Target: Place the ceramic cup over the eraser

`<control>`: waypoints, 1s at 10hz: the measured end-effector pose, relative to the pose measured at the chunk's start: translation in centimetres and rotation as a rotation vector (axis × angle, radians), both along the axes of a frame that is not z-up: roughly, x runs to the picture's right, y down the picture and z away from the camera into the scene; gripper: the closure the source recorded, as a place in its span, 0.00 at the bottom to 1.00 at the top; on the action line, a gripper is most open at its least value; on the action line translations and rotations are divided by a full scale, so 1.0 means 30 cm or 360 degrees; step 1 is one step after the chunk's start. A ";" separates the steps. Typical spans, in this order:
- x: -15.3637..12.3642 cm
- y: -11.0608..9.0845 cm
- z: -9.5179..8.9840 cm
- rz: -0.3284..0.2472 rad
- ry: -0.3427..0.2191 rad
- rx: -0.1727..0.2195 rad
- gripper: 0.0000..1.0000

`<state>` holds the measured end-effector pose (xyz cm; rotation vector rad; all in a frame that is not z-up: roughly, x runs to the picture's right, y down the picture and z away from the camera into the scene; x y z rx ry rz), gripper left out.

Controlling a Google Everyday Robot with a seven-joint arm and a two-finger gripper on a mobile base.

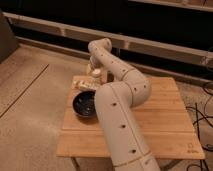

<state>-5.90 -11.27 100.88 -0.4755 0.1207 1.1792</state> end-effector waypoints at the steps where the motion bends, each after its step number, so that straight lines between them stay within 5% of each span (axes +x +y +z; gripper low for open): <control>1: 0.002 0.006 0.002 -0.0011 0.0008 -0.0013 0.49; 5: -0.002 0.005 0.013 -0.0043 0.0026 -0.0032 0.93; 8: -0.016 -0.025 0.009 -0.0044 0.0013 -0.0005 1.00; 10: -0.059 -0.114 -0.035 0.0007 -0.0049 0.0078 1.00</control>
